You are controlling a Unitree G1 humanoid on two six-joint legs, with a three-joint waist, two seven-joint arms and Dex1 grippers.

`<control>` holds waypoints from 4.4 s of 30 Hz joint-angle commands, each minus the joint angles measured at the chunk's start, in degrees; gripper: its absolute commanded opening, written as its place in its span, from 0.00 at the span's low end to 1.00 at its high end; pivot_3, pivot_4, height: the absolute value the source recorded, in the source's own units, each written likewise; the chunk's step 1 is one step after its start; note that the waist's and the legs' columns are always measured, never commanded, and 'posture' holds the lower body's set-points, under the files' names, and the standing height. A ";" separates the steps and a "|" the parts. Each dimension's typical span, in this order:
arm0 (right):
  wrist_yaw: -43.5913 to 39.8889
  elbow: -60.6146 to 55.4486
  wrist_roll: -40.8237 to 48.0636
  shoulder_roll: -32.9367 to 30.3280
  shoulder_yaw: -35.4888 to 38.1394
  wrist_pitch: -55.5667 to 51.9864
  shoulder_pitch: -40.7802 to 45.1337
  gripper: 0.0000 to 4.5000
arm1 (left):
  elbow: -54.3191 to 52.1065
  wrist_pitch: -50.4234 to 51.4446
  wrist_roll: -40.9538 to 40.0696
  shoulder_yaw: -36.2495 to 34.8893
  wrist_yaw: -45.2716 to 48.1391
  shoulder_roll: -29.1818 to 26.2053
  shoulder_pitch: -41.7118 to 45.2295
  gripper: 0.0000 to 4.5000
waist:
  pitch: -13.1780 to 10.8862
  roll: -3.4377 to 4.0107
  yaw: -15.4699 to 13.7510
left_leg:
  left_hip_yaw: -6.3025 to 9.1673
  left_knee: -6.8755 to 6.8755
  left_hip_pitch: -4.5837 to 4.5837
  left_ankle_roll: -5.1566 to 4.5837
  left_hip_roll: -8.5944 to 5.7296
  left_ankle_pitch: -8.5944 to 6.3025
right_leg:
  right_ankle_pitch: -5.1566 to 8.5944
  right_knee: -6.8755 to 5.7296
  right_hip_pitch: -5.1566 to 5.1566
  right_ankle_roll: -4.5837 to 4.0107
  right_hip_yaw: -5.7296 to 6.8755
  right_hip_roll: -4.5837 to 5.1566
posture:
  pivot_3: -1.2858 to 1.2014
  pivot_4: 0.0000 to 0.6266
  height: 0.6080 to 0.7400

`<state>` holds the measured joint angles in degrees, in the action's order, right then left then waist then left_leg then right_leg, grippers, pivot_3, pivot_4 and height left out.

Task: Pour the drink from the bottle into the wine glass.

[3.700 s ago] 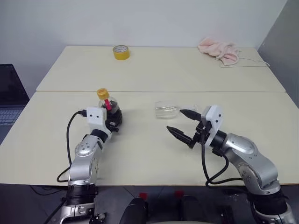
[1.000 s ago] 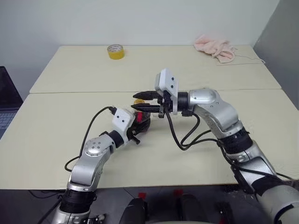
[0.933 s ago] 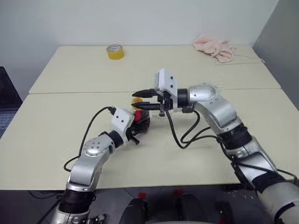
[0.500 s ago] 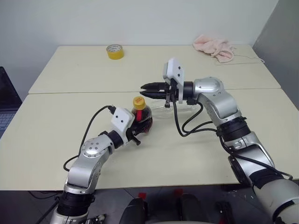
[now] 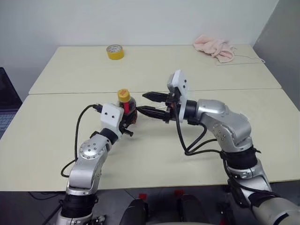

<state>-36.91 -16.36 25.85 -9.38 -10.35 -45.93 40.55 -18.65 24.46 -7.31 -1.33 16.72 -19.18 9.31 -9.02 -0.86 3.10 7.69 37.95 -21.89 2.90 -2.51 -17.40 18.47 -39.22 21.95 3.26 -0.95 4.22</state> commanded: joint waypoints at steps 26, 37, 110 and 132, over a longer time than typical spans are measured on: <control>11.88 7.16 -9.93 11.52 -8.13 10.60 0.86 0.63 | -1.71 -1.52 2.90 0.38 -2.20 1.82 -1.46 0.22 | 0.00 0.00 0.09 | -0.05 0.03 -0.04 0.00 -0.02 0.00 | 0.00 -0.30 0.23 0.00 -0.05 -0.01 | 0.52 0.24 1.00; 10.95 8.72 -11.03 11.95 -8.81 11.58 1.15 0.63 | -1.67 -1.77 2.81 0.64 -1.83 1.84 -1.25 0.22 | 0.00 0.00 0.11 | -0.05 0.03 -0.04 0.00 -0.02 0.00 | 0.00 -0.31 0.23 0.00 -0.05 -0.01 | 0.52 0.24 1.00; 5.51 8.79 -15.46 9.70 -7.43 16.51 0.28 0.90 | -4.05 1.55 0.53 0.60 0.19 1.93 -2.43 0.21 | 0.00 0.01 0.10 | -0.06 0.06 -0.08 0.06 -0.03 0.03 | 0.00 -0.42 0.29 -0.01 -0.04 0.03 | 0.52 0.24 1.00; 8.45 12.91 -15.29 8.94 -3.17 16.79 0.90 0.90 | -3.56 0.80 0.65 0.68 0.07 2.38 -2.65 0.20 | 0.00 0.01 0.16 | -0.07 0.04 -0.07 0.06 -0.01 0.03 | 0.00 -0.42 0.30 -0.01 -0.05 0.01 | 0.52 0.24 1.00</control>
<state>-29.23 -1.69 10.28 0.15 -16.48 -29.37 41.26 -20.23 27.15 -6.52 -0.24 16.95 -16.82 6.38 -9.02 -0.85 3.26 7.62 38.00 -21.96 2.96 -2.52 -17.37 18.47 -39.64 22.25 3.25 -1.00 4.23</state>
